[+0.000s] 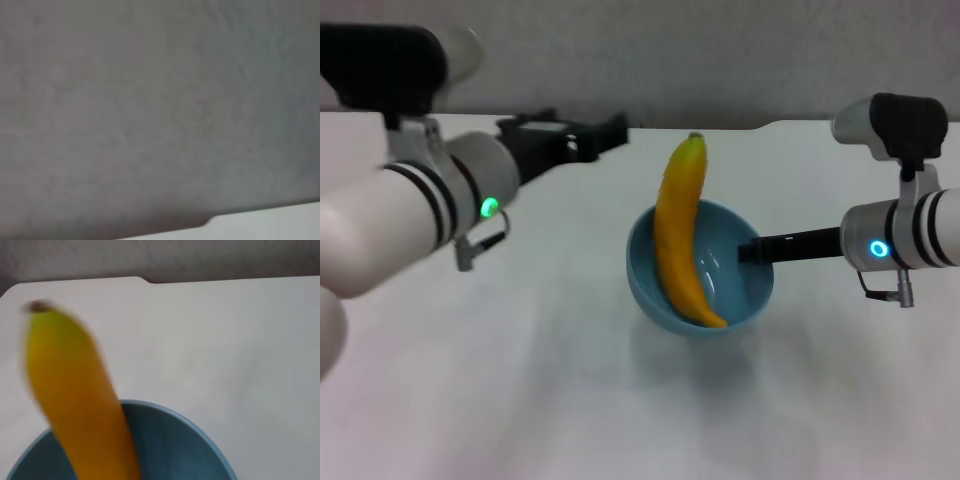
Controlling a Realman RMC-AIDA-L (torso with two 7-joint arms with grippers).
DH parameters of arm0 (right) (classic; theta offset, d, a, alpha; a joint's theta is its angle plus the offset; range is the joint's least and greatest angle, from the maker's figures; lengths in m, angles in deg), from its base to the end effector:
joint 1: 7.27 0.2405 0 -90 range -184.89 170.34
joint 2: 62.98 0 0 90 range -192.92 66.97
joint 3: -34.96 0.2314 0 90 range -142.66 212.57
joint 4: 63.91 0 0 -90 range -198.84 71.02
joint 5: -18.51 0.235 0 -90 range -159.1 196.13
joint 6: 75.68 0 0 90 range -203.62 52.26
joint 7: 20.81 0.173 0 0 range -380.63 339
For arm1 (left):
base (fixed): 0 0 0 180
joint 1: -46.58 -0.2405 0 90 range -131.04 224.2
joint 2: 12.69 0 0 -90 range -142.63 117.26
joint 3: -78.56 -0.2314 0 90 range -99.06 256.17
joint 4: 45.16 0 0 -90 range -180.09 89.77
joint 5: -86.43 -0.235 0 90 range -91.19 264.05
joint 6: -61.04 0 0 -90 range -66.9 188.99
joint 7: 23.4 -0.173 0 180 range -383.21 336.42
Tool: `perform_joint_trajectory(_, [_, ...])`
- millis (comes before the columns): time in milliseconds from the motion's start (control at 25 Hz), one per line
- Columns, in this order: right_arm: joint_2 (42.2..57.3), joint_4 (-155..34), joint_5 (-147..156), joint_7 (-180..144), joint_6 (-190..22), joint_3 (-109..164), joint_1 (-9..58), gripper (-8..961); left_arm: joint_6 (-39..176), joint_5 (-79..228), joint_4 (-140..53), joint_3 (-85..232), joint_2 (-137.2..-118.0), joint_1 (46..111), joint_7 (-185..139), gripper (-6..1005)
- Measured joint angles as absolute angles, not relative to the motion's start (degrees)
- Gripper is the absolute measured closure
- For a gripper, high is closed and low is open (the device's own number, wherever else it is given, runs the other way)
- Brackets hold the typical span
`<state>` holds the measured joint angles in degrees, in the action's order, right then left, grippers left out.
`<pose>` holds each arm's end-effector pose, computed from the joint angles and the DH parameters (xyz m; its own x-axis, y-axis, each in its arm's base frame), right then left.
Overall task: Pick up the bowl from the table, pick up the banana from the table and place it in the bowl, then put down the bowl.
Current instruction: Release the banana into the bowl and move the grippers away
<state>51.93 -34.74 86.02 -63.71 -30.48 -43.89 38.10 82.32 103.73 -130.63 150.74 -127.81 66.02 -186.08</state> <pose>0.2268 0.4467 -0.0755 0.4997 -0.7957 -0.3422 -0.8567 -0.3959 -0.3305 -0.0986 0.4227 -0.0206 0.6491 0.3584 0.6710 0.7576 -0.3839 -0.5278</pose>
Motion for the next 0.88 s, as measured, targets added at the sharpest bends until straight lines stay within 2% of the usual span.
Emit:
perform_joint_trajectory(120, [51.70, -34.7, 85.5, -63.7, -30.2, -43.2, 37.9, 921, 84.8, 100.0, -131.2, 152.6, -127.63, 65.5, -186.1, 89])
perform_joint_trajectory(320, [51.59, -34.6, 81.7, -61.4, -27.3, -42.3, 39.2, 921, 86.7, 90.0, -129.1, 155.9, -128.96, 64.8, -185.8, 89])
perform_joint_trajectory(520, [51.10, -34.8, 74.8, -59.0, -23.4, -39.6, 41.3, 922, 86.6, 87.1, -126.5, 157.6, -129.10, 65.1, -185.1, 89])
perform_joint_trajectory(880, [52.23, -38.2, 72.1, -59.2, -21.9, -39.6, 41.9, 922, 85.3, 86.7, -125.9, 158.5, -129.05, 64.1, -185.0, 89])
